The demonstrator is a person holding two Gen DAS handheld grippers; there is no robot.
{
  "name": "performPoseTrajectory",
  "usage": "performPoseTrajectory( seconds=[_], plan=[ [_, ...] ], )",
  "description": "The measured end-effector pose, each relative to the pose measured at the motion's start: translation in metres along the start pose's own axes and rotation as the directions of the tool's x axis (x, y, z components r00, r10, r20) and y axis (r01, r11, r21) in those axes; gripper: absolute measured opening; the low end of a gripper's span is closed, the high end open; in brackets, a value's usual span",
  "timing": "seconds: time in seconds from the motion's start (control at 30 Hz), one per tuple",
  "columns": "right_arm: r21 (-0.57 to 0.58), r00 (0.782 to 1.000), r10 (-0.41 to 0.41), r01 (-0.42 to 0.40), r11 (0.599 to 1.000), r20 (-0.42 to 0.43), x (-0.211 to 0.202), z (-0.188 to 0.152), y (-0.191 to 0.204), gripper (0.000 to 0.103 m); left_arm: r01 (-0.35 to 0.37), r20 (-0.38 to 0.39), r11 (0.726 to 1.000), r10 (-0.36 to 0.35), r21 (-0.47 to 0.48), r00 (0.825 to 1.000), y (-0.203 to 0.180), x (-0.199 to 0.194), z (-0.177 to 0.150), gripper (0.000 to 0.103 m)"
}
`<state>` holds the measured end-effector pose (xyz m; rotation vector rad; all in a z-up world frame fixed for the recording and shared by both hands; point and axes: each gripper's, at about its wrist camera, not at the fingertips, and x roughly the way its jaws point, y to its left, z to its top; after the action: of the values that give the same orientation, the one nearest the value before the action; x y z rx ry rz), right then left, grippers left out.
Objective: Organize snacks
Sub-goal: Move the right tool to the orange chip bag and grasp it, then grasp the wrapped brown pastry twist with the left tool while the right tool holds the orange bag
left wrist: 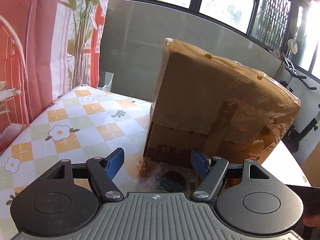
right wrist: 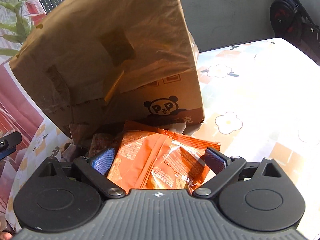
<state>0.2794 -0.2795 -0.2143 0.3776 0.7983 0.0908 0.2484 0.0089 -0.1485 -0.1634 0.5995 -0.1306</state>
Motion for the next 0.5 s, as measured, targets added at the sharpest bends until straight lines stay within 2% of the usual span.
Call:
performPoseTrajectory(
  seconds=[0.1, 0.2, 0.27, 0.33, 0.5],
  plan=[
    [-0.031, 0.999, -0.023, 0.022, 0.999, -0.034, 0.005, -0.009, -0.001, 0.102, 0.010, -0.035, 1.000, -0.010, -0.016, 0.999, 0.003, 0.003, -0.011, 0.076],
    [0.005, 0.999, -0.001, 0.001, 1.000, -0.040, 0.006, -0.017, -0.012, 0.100, 0.025, -0.057, 1.000, -0.026, -0.009, 0.998, 0.001, 0.006, -0.017, 0.076],
    [-0.003, 1.000, 0.018, -0.018, 1.000, -0.011, 0.003, -0.022, -0.017, 0.096, 0.036, -0.066, 0.999, -0.036, -0.005, 0.997, -0.001, 0.008, -0.020, 0.076],
    [-0.066, 1.000, 0.001, 0.000, 0.998, 0.014, 0.002, -0.026, -0.019, 0.090, 0.043, -0.071, 0.999, -0.044, -0.010, 0.996, -0.001, 0.010, -0.022, 0.076],
    [-0.147, 0.995, 0.028, -0.014, 0.989, 0.096, -0.005, -0.038, -0.028, 0.084, 0.048, -0.100, 0.999, -0.050, -0.023, 0.994, -0.001, 0.017, -0.029, 0.076]
  ],
)
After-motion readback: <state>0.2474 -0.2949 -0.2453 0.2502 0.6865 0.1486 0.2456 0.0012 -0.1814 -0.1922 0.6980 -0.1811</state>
